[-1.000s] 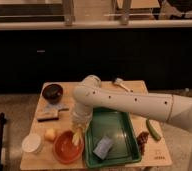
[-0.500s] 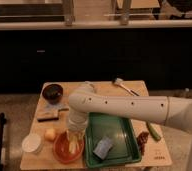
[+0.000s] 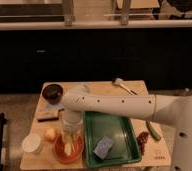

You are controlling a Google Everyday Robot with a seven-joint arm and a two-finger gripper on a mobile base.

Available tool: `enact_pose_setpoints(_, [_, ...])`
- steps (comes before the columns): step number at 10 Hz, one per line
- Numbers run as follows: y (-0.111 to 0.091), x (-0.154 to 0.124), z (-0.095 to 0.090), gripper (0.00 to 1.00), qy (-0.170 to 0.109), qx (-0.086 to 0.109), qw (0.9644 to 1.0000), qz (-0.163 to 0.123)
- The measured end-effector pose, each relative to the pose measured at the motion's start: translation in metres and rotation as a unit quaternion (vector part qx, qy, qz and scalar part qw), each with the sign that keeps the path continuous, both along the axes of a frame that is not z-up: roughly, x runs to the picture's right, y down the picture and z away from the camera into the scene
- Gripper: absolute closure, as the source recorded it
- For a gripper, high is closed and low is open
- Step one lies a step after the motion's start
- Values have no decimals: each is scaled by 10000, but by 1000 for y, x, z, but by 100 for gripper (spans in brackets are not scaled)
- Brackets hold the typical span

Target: Place banana in red bowl

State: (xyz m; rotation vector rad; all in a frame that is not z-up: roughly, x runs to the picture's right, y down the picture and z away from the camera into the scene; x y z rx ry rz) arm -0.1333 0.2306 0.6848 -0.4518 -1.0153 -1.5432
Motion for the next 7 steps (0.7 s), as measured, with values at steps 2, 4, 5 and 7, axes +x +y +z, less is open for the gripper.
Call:
enact_pose_setpoints(2, [2, -10, 8, 100, -71, -56, 10000, -29])
enact_pose_setpoints(4, [2, -14, 15, 100, -82, -126, 9999, -30])
enact_pose_setpoints(5, [2, -14, 19, 97, -80, -178, 9998, -34])
enact_pose_setpoints(7, [4, -12, 27, 77, -80, -282, 9996, -56])
